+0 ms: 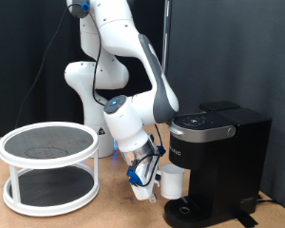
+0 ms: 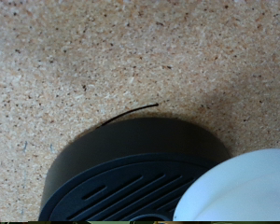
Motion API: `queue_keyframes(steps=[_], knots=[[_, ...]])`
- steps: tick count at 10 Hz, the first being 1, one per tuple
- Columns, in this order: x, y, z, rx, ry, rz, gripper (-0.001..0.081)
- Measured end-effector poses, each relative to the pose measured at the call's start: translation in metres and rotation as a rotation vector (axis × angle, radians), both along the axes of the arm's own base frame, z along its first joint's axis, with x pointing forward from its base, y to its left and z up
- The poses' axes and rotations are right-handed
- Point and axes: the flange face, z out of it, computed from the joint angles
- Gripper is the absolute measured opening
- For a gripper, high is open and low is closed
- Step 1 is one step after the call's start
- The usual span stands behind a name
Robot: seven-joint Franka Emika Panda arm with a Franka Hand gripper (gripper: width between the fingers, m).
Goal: Make a cup of coffee with the keurig machine
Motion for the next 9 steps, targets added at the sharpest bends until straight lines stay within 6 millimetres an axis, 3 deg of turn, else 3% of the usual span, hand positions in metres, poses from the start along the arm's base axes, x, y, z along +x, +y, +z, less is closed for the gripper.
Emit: queue_keyframes(steps=[9], knots=[[0.0052, -0.0078, 0.0037, -0.027, 0.015, -0.144, 0.0734]])
